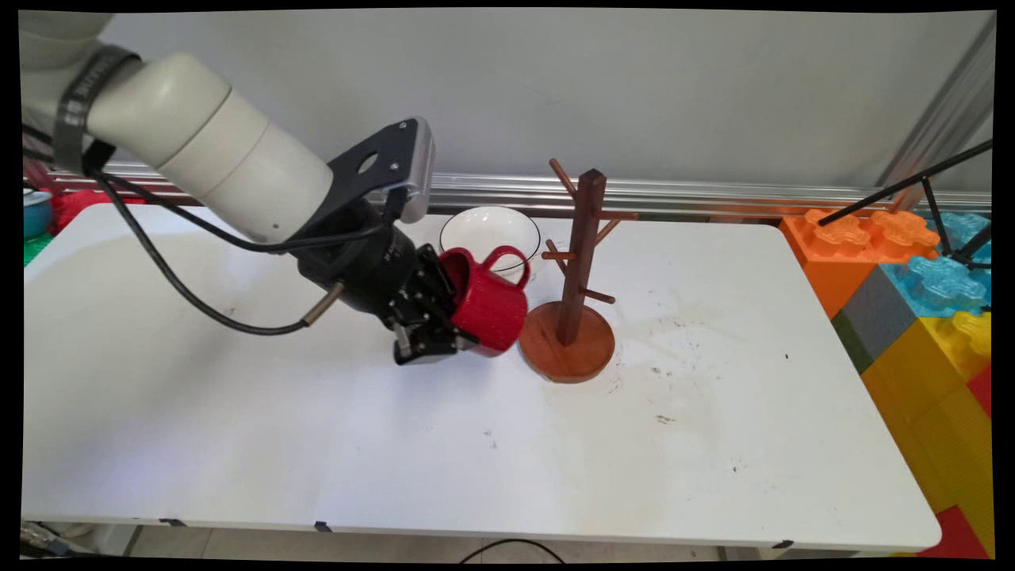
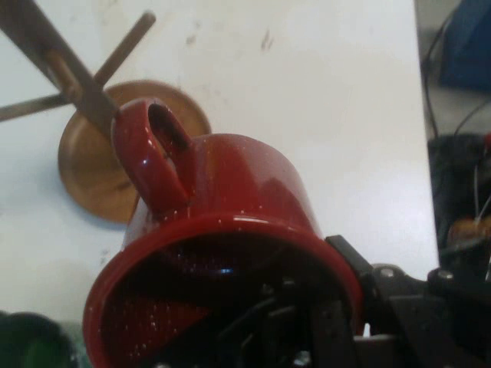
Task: Place the picked object on the table
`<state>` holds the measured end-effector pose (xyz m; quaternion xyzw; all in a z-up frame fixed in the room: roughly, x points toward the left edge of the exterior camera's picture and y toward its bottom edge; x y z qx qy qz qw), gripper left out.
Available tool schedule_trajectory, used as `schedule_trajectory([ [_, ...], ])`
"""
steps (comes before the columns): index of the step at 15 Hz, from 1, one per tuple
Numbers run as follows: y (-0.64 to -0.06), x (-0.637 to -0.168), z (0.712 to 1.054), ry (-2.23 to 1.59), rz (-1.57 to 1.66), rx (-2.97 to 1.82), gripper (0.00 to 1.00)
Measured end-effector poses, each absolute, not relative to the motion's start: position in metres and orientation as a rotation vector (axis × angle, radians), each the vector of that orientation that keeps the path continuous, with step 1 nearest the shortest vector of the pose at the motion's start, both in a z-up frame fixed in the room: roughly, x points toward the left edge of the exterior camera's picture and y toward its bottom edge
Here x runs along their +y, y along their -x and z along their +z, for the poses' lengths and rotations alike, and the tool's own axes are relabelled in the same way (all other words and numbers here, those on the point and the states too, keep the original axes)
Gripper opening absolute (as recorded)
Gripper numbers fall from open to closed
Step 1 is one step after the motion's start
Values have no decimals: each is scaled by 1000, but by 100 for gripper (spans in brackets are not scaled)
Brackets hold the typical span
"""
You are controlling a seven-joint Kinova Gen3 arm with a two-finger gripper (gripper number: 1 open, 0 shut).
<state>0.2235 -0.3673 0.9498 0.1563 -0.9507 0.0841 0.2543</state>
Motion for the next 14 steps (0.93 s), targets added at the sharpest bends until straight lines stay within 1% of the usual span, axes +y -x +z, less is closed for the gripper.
schedule_trajectory([
  [6,-229,-381,946,-327,244,-2780,0],
  [14,-214,-398,911,-303,213,-2952,0],
])
